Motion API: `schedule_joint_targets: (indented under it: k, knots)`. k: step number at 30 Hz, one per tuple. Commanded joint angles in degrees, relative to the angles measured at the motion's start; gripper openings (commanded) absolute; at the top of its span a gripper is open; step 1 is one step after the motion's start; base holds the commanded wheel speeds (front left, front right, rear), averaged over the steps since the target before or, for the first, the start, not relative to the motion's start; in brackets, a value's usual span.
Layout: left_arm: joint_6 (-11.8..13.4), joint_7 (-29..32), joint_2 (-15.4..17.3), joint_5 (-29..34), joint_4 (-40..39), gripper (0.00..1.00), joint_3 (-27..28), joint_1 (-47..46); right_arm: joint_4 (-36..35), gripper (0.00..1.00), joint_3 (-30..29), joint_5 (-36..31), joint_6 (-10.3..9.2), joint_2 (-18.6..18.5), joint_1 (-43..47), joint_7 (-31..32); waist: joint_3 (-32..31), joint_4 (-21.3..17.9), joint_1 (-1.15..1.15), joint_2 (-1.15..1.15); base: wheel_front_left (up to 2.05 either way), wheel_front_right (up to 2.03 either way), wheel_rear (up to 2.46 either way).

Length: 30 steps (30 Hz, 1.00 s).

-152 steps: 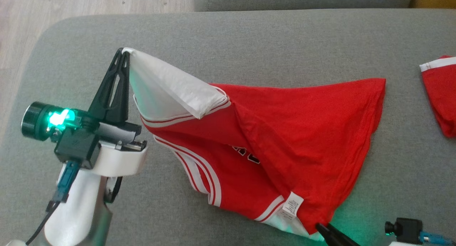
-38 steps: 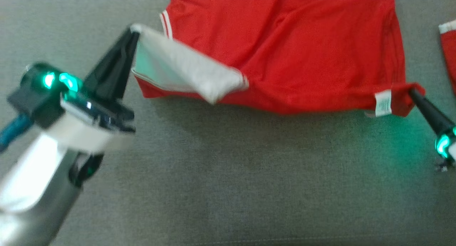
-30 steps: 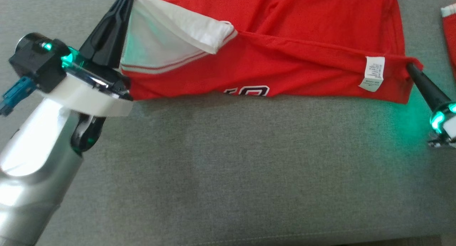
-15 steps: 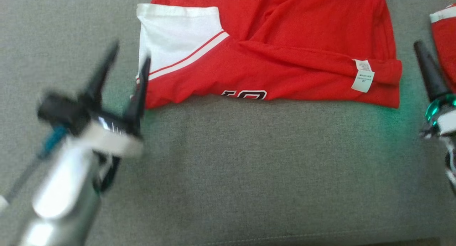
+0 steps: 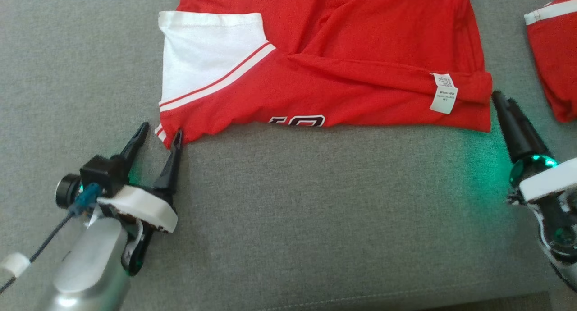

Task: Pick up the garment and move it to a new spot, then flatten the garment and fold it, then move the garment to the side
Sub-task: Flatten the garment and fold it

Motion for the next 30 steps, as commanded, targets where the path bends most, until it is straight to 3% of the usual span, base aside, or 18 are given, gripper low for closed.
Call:
schedule_joint_targets:
  k: [1,3,4,10,17,18,20,21,25,30]
  knots:
    - [-0.1,0.3,1.5,-0.6,-0.6,0.69,1.5,-2.2,-0.9,1.00,0.4,-0.7,0.39,-1.0,0.4,-0.7,0.0,-0.1,0.01,0.00,0.00,0.00,0.00]
    - [-0.7,0.8,1.5,-0.8,0.2,0.07,1.0,-2.5,0.9,1.00,1.3,-2.3,0.39,-0.8,0.0,-1.1,-0.1,-0.2,0.01,0.00,0.00,0.00,0.00]
    - [-1.0,1.0,1.6,-1.0,0.4,0.00,0.7,-2.5,1.8,1.00,1.8,-3.2,0.39,-0.7,-0.1,-1.3,-0.3,-0.3,0.01,0.00,0.00,0.00,0.00]
    - [-1.7,0.0,2.6,-1.4,0.2,0.00,0.4,-1.9,10.3,1.00,4.2,-10.0,0.39,0.2,-2.1,-2.4,-1.5,0.1,0.01,0.00,0.00,0.00,0.00]
    - [-2.1,-0.3,4.1,-1.7,-1.7,0.00,0.0,-1.4,20.3,1.00,7.2,-15.4,0.39,3.9,-6.5,-1.4,-2.1,1.2,0.01,0.00,0.00,0.00,0.00]
    - [-2.2,-0.3,4.3,-1.7,-1.8,0.00,-0.1,-1.3,21.7,0.87,7.6,-16.0,0.39,4.6,-7.2,-0.9,-2.2,1.4,0.01,0.00,0.00,0.00,0.00]
    - [-2.4,-0.3,4.5,-1.9,-2.1,0.00,-0.5,-1.2,24.2,0.23,8.5,-16.9,0.39,5.7,-8.3,-0.1,-2.4,1.9,0.01,0.00,0.00,0.00,0.00]
    - [-2.5,-0.3,4.5,-1.9,-2.3,0.00,-0.7,-1.2,25.1,0.00,9.2,-17.6,0.39,6.0,-8.8,0.5,-2.5,2.2,0.01,0.00,0.00,0.00,0.00]
    - [-2.7,-0.6,4.6,-1.6,-3.2,0.00,-1.9,-0.9,27.2,0.00,10.9,-19.5,0.39,5.6,-9.4,0.9,-3.5,3.3,0.01,0.00,0.00,0.00,0.00]
    - [-3.0,-1.4,4.4,-2.2,-4.7,0.00,-3.0,1.2,28.2,0.00,12.3,-22.3,0.39,1.8,-7.7,-0.5,-6.2,4.3,0.01,0.00,0.00,0.00,0.00]
